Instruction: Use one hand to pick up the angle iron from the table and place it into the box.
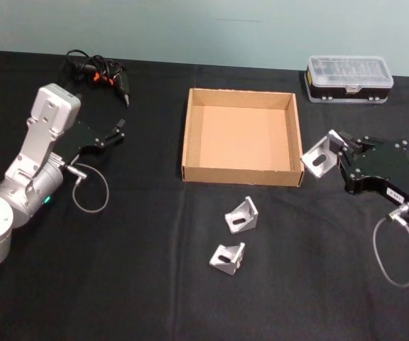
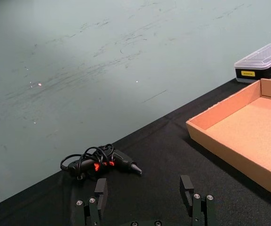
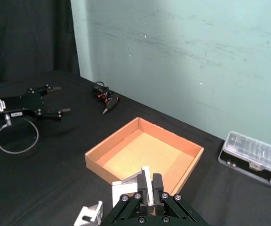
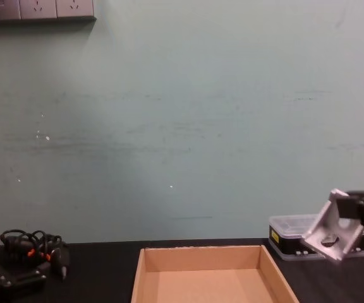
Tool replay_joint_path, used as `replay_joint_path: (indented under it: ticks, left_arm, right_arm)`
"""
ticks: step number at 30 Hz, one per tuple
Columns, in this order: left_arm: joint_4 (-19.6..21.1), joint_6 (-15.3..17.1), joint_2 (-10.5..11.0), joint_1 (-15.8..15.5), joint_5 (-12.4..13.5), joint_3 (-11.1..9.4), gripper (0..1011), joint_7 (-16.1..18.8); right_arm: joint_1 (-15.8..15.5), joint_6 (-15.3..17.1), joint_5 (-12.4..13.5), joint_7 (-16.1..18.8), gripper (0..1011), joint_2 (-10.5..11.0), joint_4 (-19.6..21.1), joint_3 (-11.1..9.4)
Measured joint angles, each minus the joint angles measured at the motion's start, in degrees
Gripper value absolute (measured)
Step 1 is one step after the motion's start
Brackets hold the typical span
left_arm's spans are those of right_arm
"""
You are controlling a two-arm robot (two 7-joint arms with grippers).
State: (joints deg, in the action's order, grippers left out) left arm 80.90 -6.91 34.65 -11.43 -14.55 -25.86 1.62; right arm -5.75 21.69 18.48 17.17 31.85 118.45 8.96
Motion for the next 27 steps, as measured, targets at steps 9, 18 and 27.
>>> replay_joint_path:
  ticks: [9,18,27]
  left_arm:
    - [0.0,0.0,0.0,0.0,0.0,0.0,1012,0.0]
    - [0.0,0.0,0.0,0.0,0.0,0.0,1011,0.0]
    - [0.0,0.0,0.0,0.0,0.0,0.0,1011,0.0]
  right_arm:
    - [2.87,-0.94,-1.41,-0.36,80,-0.75,-1.89,2.03]
    - [8.53,-1.27,-3.16,-0.69,80,-4.06,-7.75,4.95]
    - [15.74,-1.12,-4.48,-0.58,80,-8.33,-18.21,8.25]
